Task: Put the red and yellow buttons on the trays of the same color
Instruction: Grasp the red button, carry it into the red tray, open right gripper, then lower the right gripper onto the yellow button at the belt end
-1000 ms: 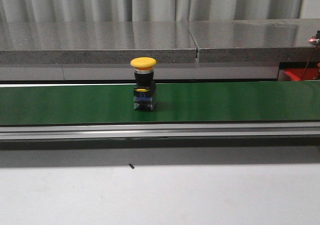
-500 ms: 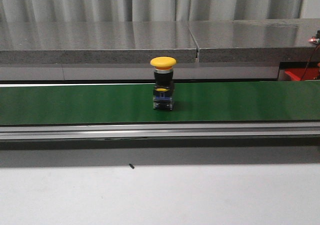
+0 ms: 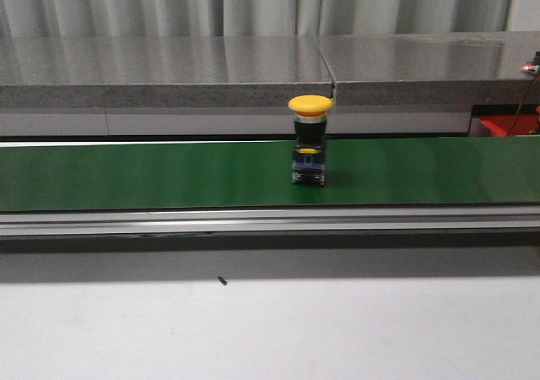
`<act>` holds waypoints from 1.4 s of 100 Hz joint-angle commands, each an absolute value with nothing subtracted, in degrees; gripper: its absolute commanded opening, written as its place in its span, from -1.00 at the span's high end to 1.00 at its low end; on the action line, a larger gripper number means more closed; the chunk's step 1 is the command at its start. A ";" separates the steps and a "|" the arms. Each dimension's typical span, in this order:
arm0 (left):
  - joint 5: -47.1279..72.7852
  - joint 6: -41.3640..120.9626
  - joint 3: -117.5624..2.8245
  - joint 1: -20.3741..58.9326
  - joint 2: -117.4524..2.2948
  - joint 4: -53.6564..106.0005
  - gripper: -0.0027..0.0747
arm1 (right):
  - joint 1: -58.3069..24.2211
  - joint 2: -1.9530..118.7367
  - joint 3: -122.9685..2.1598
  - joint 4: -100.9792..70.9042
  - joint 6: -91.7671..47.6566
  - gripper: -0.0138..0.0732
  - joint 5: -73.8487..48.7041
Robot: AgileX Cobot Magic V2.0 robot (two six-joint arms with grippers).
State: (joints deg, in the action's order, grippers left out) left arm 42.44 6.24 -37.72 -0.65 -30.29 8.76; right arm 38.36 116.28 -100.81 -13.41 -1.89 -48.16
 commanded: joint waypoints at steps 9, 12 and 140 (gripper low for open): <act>38.26 5.76 -39.24 -0.19 -30.38 9.59 0.98 | 38.39 118.07 -108.44 -14.26 -2.17 0.71 -48.44; 38.26 5.76 -39.24 -0.19 -30.38 9.59 0.98 | 38.39 118.99 -109.13 -14.26 -2.17 0.71 -48.57; 38.26 5.76 -39.24 -0.19 -30.38 9.59 0.98 | 32.91 99.27 -97.95 -11.97 -5.11 -0.80 -46.39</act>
